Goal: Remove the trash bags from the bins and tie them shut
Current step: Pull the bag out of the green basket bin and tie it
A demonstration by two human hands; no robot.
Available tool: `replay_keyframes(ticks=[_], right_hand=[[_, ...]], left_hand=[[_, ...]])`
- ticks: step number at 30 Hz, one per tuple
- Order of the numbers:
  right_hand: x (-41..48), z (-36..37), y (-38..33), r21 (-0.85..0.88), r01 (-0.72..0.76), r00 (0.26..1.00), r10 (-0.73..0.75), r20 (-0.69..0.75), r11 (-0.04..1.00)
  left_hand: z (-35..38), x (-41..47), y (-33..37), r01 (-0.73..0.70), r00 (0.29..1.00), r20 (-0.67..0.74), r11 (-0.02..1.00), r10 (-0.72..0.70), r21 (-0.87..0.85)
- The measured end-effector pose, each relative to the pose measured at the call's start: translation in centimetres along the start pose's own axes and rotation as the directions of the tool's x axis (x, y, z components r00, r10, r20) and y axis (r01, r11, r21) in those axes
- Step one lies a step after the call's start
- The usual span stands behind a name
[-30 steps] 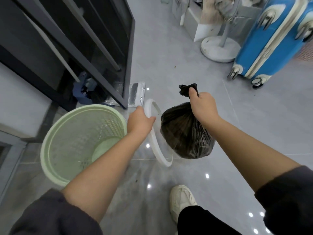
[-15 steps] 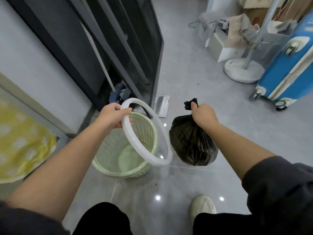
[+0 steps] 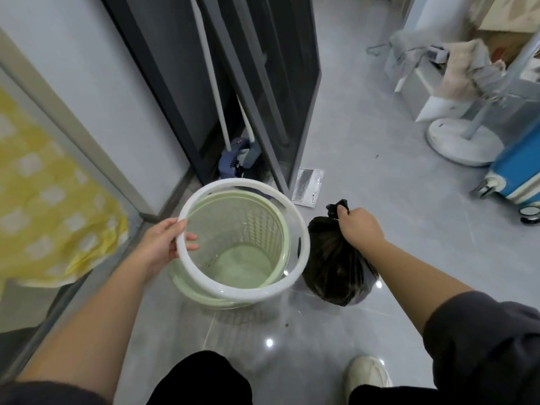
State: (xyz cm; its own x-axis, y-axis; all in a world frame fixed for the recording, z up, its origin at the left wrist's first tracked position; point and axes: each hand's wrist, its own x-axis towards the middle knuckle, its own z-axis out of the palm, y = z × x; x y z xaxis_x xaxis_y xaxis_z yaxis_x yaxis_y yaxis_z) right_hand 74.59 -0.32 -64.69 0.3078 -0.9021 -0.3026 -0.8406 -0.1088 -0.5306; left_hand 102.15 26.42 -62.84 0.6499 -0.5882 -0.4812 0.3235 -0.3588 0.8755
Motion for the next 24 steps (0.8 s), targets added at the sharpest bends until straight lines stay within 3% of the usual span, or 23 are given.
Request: replay_keyframes(ticks=[5, 10, 13, 16, 18, 20, 24], right_hand=[[0.2, 1.1, 0.3, -0.006, -0.006, 1.000, 0.006, 0.023, 1.000], [-0.1, 2.2, -0.8, -0.008, 0.014, 0.998, -0.014, 0.054, 1.000], [-0.5, 3.1, -1.5, -0.017, 0.045, 0.996, -0.044, 0.084, 0.999], [-1.0, 3.9, -1.9, -0.037, 0.062, 0.992, -0.058, 0.112, 0.997], [-1.3, 4.2, -2.1, -0.048, 0.065, 0.990, -0.059, 0.126, 0.997], [-1.5, 4.4, -2.2, -0.049, 0.074, 0.989, -0.067, 0.131, 0.996], [-1.9, 4.6, -2.5, -0.060, 0.097, 0.984, -0.087, 0.156, 0.993]], left_hand=[[-1.7, 0.1, -1.7, 0.010, 0.998, -0.067, 0.996, -0.016, -0.089], [-2.8, 0.1, -2.4, 0.034, 0.991, -0.126, 0.999, -0.034, -0.002], [-3.3, 0.4, -2.8, 0.069, 0.972, -0.233, 0.971, -0.014, 0.230], [-3.7, 1.2, -3.1, 0.069, 0.927, -0.321, 0.751, 0.196, 0.657], [-3.7, 1.5, -3.4, 0.115, 0.914, -0.339, 0.657, 0.224, 0.745], [-3.3, 1.7, -3.7, 0.176, 0.928, -0.354, 0.703, 0.115, 0.689], [-2.8, 1.8, -4.4, 0.291, 0.919, -0.355, 0.902, -0.171, 0.319]])
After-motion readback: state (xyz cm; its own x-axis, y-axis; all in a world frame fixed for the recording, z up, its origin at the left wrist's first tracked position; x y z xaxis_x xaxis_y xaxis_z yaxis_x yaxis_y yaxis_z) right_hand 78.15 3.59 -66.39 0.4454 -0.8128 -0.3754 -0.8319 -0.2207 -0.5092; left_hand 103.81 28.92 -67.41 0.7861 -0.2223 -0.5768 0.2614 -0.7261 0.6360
